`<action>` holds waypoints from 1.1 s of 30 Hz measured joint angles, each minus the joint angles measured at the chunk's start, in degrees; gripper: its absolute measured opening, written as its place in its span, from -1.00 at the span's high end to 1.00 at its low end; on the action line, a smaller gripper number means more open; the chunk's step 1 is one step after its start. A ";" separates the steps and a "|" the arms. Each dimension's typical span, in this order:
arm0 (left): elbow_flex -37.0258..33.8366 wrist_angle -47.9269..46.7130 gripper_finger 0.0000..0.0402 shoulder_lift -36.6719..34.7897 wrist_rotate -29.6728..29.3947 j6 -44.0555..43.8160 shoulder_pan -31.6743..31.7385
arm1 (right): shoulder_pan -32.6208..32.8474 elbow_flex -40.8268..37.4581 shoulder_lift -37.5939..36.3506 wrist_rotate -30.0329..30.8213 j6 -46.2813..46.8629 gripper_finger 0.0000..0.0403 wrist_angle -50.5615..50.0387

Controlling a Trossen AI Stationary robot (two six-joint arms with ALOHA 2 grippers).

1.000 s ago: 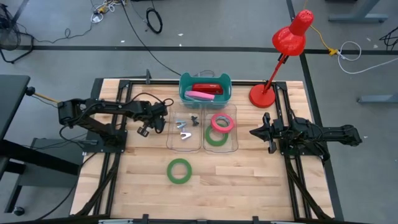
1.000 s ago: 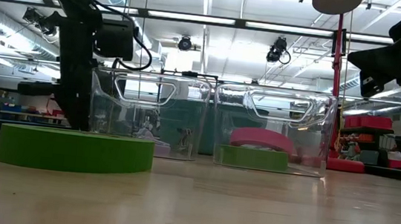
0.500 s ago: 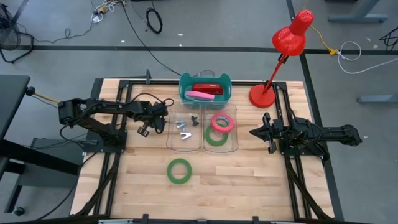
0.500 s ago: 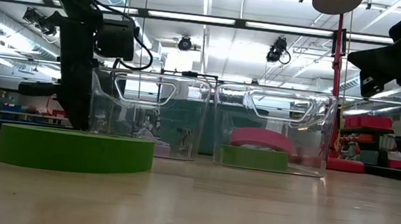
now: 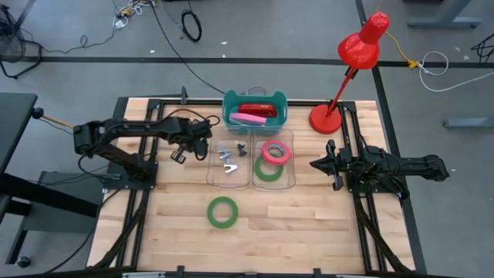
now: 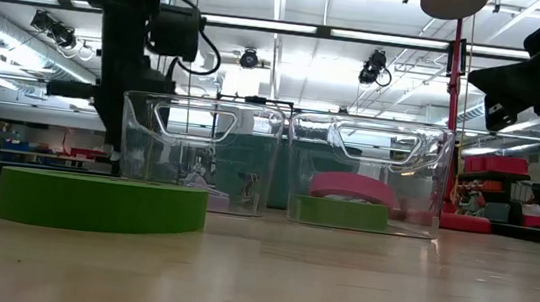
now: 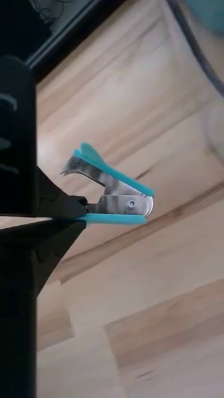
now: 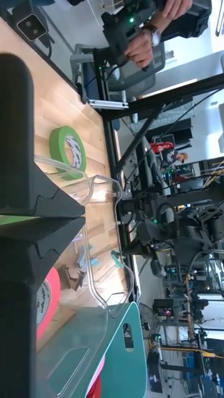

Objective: Pick and place Stapler, Stapler remover, tape
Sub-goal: Put the blue staple remover into the left transparent bin

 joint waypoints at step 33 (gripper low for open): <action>18.07 3.10 0.98 -3.35 9.30 -5.84 -0.90 | 0.00 -0.01 -0.02 0.00 -0.01 0.97 0.01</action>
